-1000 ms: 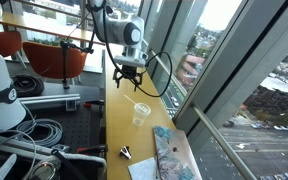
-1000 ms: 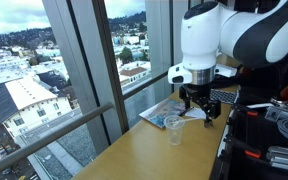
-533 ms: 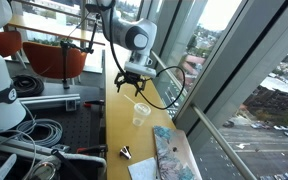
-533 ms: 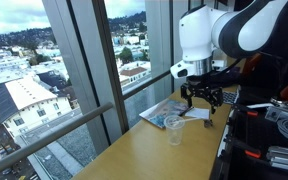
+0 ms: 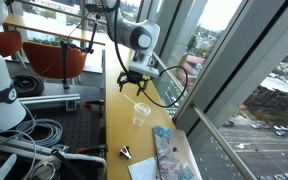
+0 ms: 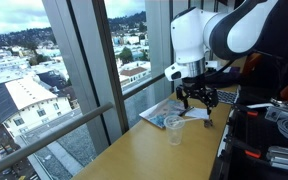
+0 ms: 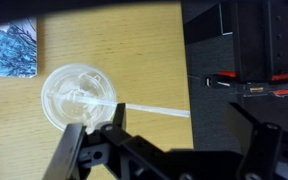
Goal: Put the straw inside the plastic cup
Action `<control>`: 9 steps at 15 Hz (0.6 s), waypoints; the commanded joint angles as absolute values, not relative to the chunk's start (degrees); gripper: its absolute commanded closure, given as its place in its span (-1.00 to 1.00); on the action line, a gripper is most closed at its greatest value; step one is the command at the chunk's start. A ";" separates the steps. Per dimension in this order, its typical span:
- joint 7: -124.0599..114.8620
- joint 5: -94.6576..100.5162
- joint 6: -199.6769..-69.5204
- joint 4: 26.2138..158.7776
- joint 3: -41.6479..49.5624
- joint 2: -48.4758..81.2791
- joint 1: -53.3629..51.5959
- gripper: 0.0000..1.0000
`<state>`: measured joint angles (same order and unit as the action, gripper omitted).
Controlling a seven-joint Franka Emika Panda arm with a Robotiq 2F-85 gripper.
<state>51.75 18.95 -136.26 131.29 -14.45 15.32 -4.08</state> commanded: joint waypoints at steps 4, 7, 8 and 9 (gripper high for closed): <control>45.83 21.31 -135.68 127.41 -12.11 19.75 -8.54 -1.00; 43.59 22.86 -136.14 126.54 -11.37 21.48 -8.97 -1.00; 42.86 23.46 -136.16 126.22 -11.04 22.04 -9.01 -1.00; 42.32 23.93 -136.24 126.05 -10.78 22.48 -8.99 -1.00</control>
<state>44.60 21.96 -136.26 127.69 -12.36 20.65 -7.91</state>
